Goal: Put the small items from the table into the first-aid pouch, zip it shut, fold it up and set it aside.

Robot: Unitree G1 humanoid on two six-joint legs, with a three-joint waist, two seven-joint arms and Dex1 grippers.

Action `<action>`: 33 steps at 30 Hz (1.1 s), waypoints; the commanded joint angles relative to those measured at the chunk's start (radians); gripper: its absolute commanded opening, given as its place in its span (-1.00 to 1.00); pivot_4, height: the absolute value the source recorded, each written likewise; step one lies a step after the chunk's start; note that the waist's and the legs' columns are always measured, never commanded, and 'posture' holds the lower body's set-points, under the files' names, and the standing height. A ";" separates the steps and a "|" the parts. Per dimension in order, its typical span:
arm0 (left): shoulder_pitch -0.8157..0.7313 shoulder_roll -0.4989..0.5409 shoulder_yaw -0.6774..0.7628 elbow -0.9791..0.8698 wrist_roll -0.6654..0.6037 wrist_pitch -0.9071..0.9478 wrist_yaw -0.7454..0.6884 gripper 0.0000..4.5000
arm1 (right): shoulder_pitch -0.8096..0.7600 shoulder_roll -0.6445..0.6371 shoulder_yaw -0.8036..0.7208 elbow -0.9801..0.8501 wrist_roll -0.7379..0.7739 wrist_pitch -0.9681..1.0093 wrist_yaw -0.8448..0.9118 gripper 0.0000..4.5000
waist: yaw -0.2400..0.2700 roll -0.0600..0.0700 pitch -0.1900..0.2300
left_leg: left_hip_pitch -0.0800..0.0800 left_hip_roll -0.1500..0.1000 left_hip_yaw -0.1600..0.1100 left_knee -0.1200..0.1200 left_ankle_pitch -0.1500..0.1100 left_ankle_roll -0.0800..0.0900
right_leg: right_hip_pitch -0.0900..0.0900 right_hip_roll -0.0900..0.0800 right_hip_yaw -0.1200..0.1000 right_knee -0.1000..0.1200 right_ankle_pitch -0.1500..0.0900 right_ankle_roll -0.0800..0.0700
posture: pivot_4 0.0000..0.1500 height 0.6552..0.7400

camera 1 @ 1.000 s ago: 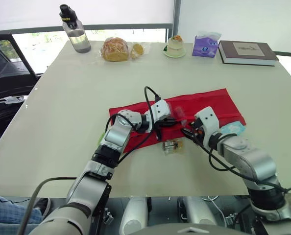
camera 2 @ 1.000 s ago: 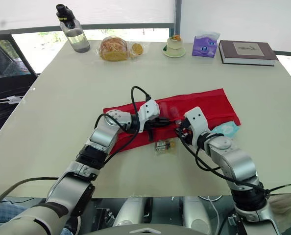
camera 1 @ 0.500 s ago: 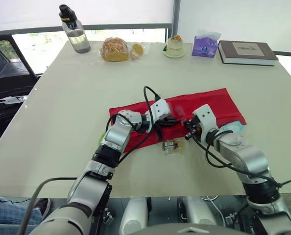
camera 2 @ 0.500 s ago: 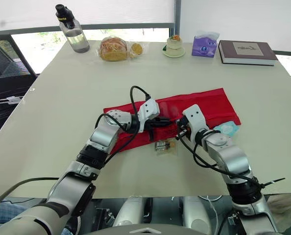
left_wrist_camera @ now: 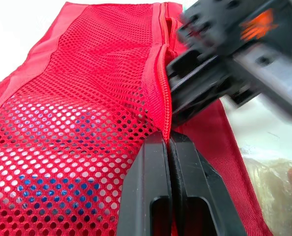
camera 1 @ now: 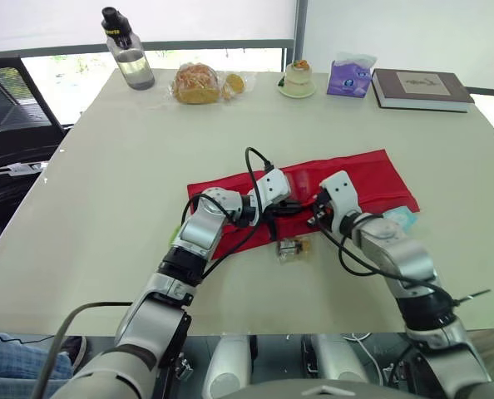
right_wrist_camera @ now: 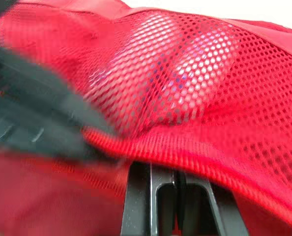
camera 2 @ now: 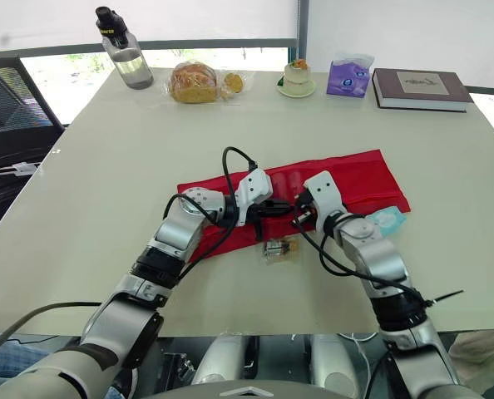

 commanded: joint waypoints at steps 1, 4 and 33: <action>-0.015 0.014 0.016 0.004 -0.006 -0.022 0.006 -1.00 | 0.050 -0.084 -0.072 -0.171 0.075 -0.036 0.110 -0.99 | -0.001 0.000 0.000 | 0.000 0.000 0.000 0.000 0.000 0.000 | 0.000 0.000 0.000 0.000 0.000 0.000 | 1.00 1.00; -0.014 0.030 0.025 0.007 -0.010 -0.025 0.005 -1.00 | 0.145 -0.179 -0.248 -0.263 0.181 -0.105 0.224 -0.99 | -0.001 0.000 0.000 | 0.001 0.000 0.000 0.000 0.000 0.000 | 0.000 0.000 0.000 0.000 0.000 0.001 | 1.00 1.00; -0.123 0.199 0.086 0.369 0.019 -0.246 -0.023 -1.00 | 0.032 -1.102 -0.816 0.188 0.742 -0.026 1.136 0.99 | -0.002 0.001 0.001 | 0.002 0.002 0.000 -0.001 0.000 0.000 | 0.000 -0.001 0.002 -0.002 0.000 0.000 | 1.00 1.00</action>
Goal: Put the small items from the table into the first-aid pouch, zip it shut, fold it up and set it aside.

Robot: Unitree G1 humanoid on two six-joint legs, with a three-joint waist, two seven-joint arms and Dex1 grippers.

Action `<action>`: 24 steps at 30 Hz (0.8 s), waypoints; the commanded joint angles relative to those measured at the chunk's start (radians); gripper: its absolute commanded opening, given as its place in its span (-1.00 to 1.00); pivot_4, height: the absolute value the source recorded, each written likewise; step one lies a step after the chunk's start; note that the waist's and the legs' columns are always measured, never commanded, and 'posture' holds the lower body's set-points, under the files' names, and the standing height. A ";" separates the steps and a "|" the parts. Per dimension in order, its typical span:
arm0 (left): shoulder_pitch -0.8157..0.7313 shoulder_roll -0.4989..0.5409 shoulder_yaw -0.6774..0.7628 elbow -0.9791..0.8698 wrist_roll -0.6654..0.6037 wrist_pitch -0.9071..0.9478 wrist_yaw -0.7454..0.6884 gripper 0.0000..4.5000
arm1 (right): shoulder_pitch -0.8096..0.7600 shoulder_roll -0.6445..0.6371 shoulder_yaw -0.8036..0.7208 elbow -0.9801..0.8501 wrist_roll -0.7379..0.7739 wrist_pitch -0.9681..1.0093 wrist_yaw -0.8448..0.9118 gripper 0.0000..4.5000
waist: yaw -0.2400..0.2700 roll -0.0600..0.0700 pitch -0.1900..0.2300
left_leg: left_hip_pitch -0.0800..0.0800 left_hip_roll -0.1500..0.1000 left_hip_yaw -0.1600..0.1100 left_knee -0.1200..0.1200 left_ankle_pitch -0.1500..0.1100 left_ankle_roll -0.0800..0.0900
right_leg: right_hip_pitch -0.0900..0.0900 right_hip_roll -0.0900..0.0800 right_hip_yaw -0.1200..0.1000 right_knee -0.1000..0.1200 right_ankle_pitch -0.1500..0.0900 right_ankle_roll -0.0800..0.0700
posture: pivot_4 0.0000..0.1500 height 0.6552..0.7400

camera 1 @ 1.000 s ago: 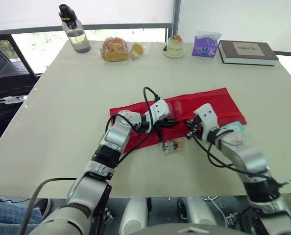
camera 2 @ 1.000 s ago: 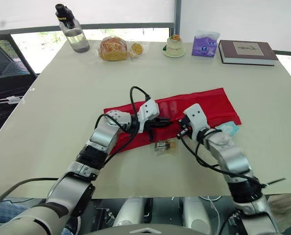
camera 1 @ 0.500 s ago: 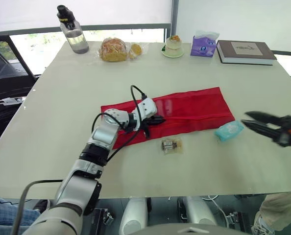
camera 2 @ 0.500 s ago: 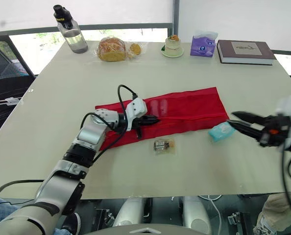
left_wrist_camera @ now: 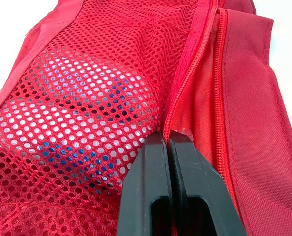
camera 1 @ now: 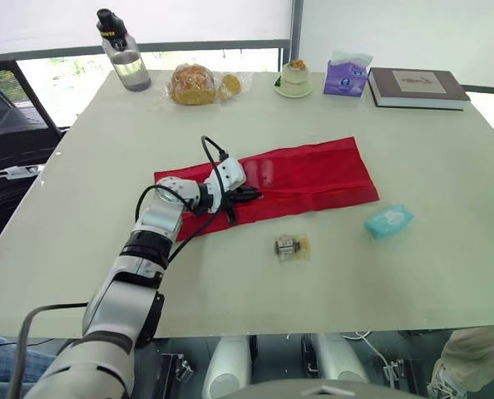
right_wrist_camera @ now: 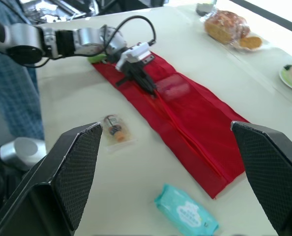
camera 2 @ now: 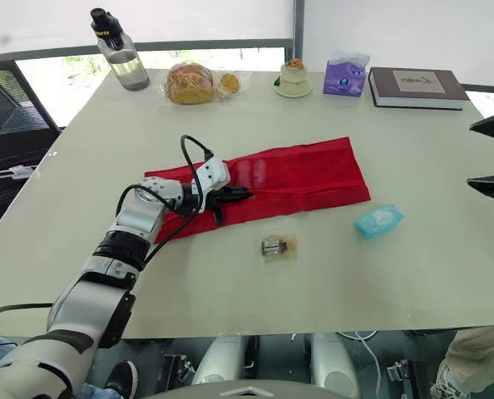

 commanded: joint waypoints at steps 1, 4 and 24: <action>-0.017 0.021 0.018 0.021 0.016 -0.018 -0.001 -1.00 | -0.036 -0.028 0.017 -0.009 0.018 0.009 0.033 0.99 | 0.001 0.000 0.000 | 0.000 0.000 0.000 0.000 0.000 0.000 | 0.000 0.000 0.000 0.000 0.000 0.000 | 1.00 1.00; -0.019 0.018 0.017 0.025 0.019 -0.025 -0.004 -1.00 | -0.037 -0.002 0.034 -0.030 0.007 0.005 0.021 0.99 | 0.001 0.000 0.000 | 0.000 0.000 0.000 0.000 0.000 0.000 | 0.000 -0.001 0.000 0.000 0.000 0.000 | 1.00 1.00; -0.010 -0.052 -0.007 -0.041 0.052 -0.048 0.017 -1.00 | 0.013 0.607 0.711 -0.232 -0.580 -0.507 -0.329 0.99 | 0.005 0.000 0.000 | -0.001 -0.002 0.001 0.002 0.000 0.000 | 0.000 0.001 -0.002 0.002 -0.002 0.004 | 1.00 1.00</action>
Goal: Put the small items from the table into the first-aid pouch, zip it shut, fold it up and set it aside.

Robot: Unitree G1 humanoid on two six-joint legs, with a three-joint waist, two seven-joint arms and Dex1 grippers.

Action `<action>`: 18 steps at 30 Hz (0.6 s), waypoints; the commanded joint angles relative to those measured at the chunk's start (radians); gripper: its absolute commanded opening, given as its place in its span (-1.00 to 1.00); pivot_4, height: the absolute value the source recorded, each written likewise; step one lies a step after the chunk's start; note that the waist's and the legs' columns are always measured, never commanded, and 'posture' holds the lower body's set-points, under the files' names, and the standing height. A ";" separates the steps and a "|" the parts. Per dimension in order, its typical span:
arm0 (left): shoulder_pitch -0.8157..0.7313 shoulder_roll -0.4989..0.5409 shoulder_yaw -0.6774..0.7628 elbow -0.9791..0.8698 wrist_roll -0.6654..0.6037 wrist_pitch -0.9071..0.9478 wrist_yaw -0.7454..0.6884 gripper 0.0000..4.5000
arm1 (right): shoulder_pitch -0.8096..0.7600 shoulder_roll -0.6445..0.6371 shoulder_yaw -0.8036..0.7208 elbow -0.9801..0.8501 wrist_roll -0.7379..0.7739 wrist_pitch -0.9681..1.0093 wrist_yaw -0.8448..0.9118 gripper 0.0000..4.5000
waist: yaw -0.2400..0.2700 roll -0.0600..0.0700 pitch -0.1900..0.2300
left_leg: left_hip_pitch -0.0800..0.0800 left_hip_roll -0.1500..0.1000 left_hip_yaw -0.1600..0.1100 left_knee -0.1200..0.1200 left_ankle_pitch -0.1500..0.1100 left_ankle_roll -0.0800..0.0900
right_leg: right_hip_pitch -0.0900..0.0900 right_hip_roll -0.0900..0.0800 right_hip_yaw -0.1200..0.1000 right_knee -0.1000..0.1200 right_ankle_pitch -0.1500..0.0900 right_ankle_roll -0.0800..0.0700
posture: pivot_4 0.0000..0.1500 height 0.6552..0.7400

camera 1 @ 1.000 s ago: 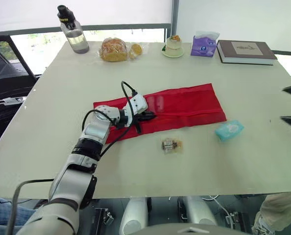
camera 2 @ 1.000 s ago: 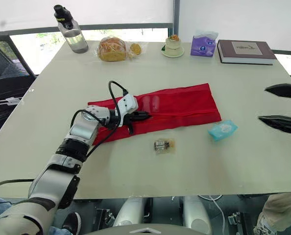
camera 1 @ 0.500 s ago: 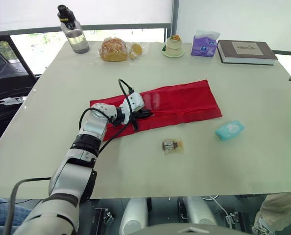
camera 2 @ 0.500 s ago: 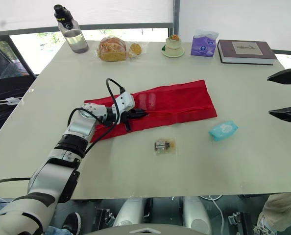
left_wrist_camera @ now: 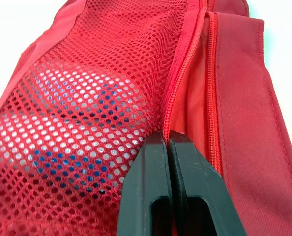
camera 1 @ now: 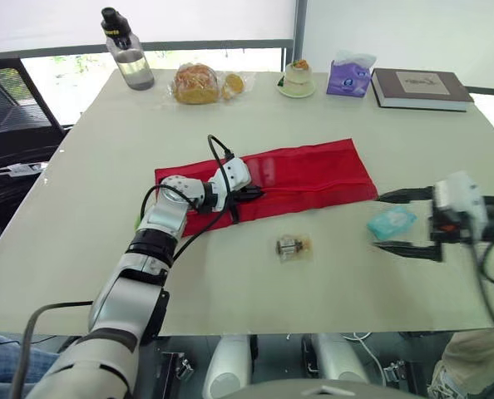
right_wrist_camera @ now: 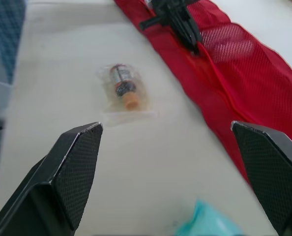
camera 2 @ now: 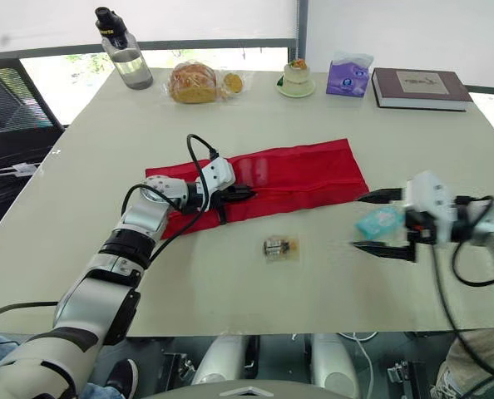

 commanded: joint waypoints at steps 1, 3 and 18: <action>-0.002 -0.009 -0.004 -0.043 0.005 -0.001 0.006 -1.00 | -0.034 0.063 0.106 -0.018 -0.083 -0.056 -0.051 0.99 | 0.005 0.000 0.000 | 0.000 0.000 0.000 0.000 0.000 0.000 | 0.000 0.000 0.000 0.000 0.000 0.000 | 1.00 1.00; 0.000 -0.014 -0.003 -0.052 0.006 0.005 0.010 -1.00 | -0.059 0.111 0.180 0.020 -0.158 -0.093 -0.084 0.99 | 0.005 0.000 0.000 | -0.001 0.000 0.001 0.000 0.000 0.000 | 0.000 0.000 -0.001 0.000 0.001 -0.001 | 1.00 1.00; 0.029 -0.037 -0.003 -0.124 0.007 0.045 0.031 -1.00 | -0.146 0.235 0.336 0.160 -0.281 -0.082 -0.116 0.21 | 0.006 0.000 0.000 | -0.001 0.000 0.001 0.001 0.000 0.000 | 0.000 0.000 -0.002 0.001 0.002 -0.004 | 1.00 1.00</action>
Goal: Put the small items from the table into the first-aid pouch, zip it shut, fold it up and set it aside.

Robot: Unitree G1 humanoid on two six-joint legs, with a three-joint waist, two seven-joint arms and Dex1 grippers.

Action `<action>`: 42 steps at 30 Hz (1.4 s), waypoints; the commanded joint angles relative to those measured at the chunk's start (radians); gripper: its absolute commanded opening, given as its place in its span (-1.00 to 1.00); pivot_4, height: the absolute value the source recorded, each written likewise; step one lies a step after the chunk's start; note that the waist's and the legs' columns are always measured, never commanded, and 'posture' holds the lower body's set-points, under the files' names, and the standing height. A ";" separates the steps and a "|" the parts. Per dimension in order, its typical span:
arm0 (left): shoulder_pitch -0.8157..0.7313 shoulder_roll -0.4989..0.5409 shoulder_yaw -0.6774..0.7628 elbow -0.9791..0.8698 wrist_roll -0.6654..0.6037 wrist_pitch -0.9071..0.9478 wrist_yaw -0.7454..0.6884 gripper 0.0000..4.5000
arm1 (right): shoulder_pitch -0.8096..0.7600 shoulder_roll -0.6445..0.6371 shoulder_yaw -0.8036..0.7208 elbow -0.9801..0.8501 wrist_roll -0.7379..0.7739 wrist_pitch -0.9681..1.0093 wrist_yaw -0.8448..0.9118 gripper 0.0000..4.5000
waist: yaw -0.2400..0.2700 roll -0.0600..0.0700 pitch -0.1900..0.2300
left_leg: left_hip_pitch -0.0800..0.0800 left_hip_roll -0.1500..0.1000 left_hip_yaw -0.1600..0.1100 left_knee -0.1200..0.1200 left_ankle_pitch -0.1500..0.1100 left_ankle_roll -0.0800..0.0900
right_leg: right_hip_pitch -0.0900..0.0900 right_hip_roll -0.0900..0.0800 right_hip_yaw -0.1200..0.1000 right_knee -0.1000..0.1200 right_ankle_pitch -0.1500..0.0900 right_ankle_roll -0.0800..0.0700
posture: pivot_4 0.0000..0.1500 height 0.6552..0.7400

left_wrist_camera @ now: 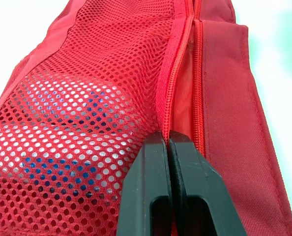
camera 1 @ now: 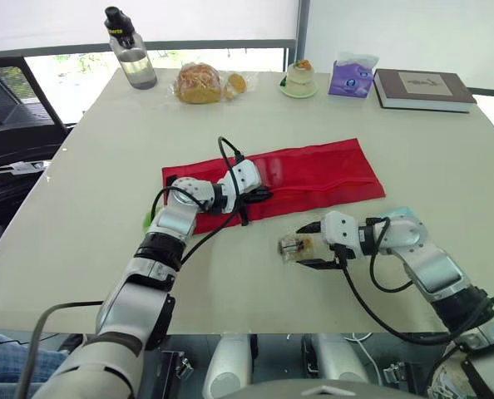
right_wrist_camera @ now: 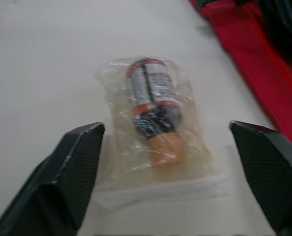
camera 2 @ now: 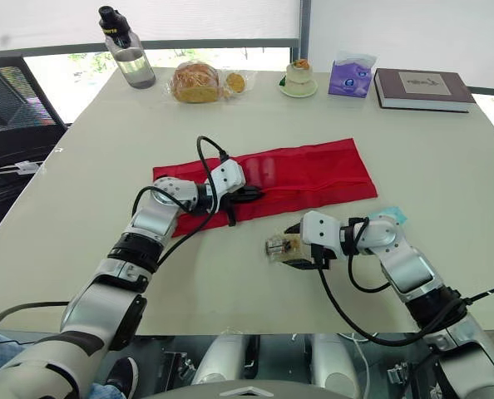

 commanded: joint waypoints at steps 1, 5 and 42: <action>0.004 -0.012 -0.001 -0.050 -0.007 0.006 0.006 -1.00 | 0.003 -0.014 -0.023 -0.029 0.017 0.010 0.005 0.15 | 0.000 0.000 0.000 | 0.000 0.000 0.000 0.000 0.000 0.000 | 0.000 0.000 0.000 0.000 0.000 0.000 | 1.00 1.00; 0.015 -0.017 -0.003 -0.065 -0.007 0.013 0.006 -1.00 | 0.032 -0.017 -0.034 -0.053 0.022 0.026 -0.017 -0.59 | -0.001 0.000 0.000 | 0.000 0.000 0.000 0.000 0.000 0.000 | 0.000 0.000 0.000 0.000 0.000 0.000 | 1.00 1.00; 0.126 -0.120 -0.100 -0.376 -0.037 0.169 -0.033 -1.00 | -0.143 0.481 -0.316 -0.208 -0.102 1.020 -0.883 -0.81 | -0.011 0.000 0.000 | 0.000 0.000 -0.002 -0.001 0.000 0.000 | -0.001 0.001 0.001 0.002 0.000 0.000 | 1.00 1.00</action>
